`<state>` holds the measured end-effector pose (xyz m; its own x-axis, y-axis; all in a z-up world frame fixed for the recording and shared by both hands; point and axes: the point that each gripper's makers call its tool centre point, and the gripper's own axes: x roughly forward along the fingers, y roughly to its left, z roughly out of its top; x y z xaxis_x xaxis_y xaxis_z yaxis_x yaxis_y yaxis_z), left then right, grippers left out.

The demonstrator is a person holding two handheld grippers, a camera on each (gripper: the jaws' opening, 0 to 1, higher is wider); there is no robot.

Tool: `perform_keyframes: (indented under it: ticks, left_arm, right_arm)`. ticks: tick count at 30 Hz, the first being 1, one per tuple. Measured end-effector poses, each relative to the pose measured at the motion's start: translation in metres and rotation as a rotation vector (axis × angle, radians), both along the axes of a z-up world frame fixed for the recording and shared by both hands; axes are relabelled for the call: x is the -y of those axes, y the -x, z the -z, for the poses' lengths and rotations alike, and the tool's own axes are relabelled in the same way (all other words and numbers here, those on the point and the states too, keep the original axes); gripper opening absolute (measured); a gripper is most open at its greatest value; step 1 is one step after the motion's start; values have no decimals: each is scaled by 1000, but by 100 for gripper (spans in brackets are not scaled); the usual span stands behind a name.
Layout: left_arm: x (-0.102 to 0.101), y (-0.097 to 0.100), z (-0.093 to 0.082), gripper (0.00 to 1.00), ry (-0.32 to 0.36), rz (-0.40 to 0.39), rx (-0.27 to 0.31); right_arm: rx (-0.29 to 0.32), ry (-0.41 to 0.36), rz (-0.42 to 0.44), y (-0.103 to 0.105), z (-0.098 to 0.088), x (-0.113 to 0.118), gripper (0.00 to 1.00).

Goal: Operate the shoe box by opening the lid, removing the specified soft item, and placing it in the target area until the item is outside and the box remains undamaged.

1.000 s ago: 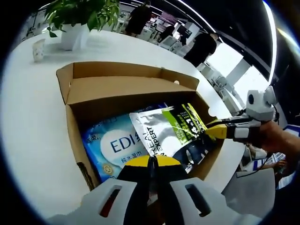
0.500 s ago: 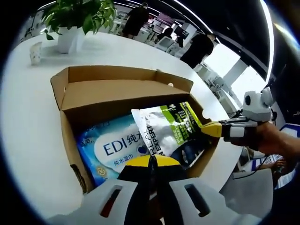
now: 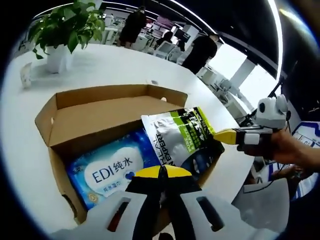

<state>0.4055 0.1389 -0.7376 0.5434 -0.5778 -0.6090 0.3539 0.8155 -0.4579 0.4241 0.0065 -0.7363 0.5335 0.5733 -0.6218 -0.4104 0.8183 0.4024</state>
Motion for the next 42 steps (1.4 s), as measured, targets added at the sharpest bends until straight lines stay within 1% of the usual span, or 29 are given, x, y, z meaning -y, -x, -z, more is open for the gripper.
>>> perform_keyframes:
  ticks: [6,11,17,20,25,29,35,39,42]
  left_arm:
    - [35,-7,-10,0,-14,70,28]
    - [69,-12,-15,0,-30,142,49]
    - [107,-13,-16,0,-47,221,62]
    - [129,-12,-16,0,-54,268,68]
    - [158,-11,-15,0,-65,324,76]
    - [178,-11,-12,0,-79,367,81]
    - [200,-11,-5,0,-116,422,89]
    - [214,-14,-2,0,-121,443,90]
    - [223,-17,3,0,-141,467,93]
  right_arm:
    - [-2,-11,72,3,-2,35,0]
    - [-5,-23,132,5,-3,64,0]
    - [-7,-14,195,8,-2,102,0]
    - [-8,-12,232,11,-1,125,0]
    - [-15,-10,277,17,2,153,0]
    - [-22,-8,306,20,6,172,0]
    - [-27,-5,336,21,9,195,0]
    - [-32,-1,355,17,14,210,0]
    - [-37,0,363,13,16,218,0]
